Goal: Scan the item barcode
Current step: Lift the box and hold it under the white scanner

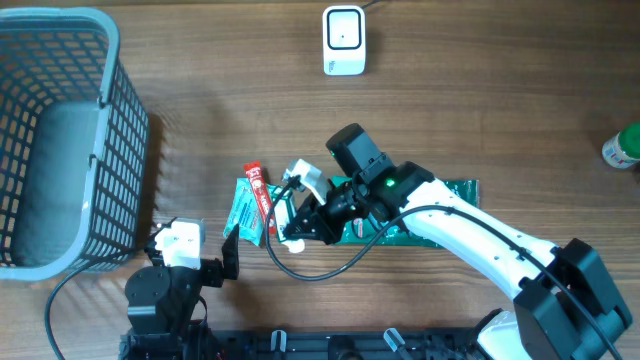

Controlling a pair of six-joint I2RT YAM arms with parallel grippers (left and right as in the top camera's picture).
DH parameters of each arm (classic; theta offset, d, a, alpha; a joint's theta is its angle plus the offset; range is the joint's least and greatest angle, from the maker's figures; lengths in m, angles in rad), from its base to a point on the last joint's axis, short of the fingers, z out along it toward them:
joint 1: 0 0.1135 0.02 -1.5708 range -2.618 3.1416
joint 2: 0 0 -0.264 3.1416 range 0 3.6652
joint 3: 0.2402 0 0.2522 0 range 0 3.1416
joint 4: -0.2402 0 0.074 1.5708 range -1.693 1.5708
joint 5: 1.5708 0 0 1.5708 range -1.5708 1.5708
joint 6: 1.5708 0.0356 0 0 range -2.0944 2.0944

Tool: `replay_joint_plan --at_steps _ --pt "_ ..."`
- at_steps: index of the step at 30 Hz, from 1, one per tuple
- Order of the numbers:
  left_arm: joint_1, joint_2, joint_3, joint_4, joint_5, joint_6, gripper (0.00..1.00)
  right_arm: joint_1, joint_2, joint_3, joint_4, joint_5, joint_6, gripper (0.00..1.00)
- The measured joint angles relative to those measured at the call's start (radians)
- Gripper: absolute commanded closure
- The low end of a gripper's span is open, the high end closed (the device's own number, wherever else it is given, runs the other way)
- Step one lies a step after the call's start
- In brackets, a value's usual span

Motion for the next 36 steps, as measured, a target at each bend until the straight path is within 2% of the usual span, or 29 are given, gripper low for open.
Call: replay_joint_plan --at_steps 5,8,10,16,27,30,36 --pt "0.000 0.000 0.000 0.000 0.000 0.000 0.00 -0.016 0.000 0.000 -0.027 -0.328 -0.364 0.96" --pt "0.000 0.000 0.000 0.000 0.000 0.000 0.00 -0.058 0.000 0.000 0.048 -0.492 -0.511 0.95" --pt "0.000 0.000 0.000 -0.001 0.000 0.000 0.00 -0.085 0.000 -0.001 0.126 -0.568 -0.559 0.95" --pt "0.000 0.000 0.000 0.000 0.000 0.000 0.00 -0.146 0.000 0.000 0.303 -0.682 -0.592 0.96" --pt "0.000 0.000 0.000 0.000 0.000 0.000 0.00 -0.149 0.000 0.000 0.385 -0.683 -0.593 0.95" --pt "0.000 0.000 0.000 -0.001 0.000 0.000 0.00 -0.150 0.000 -0.002 0.529 -0.682 -0.598 0.95" --pt "0.000 0.000 -0.001 0.000 0.000 0.000 0.00 -0.169 0.000 -0.004 0.950 -0.683 -0.587 0.95"
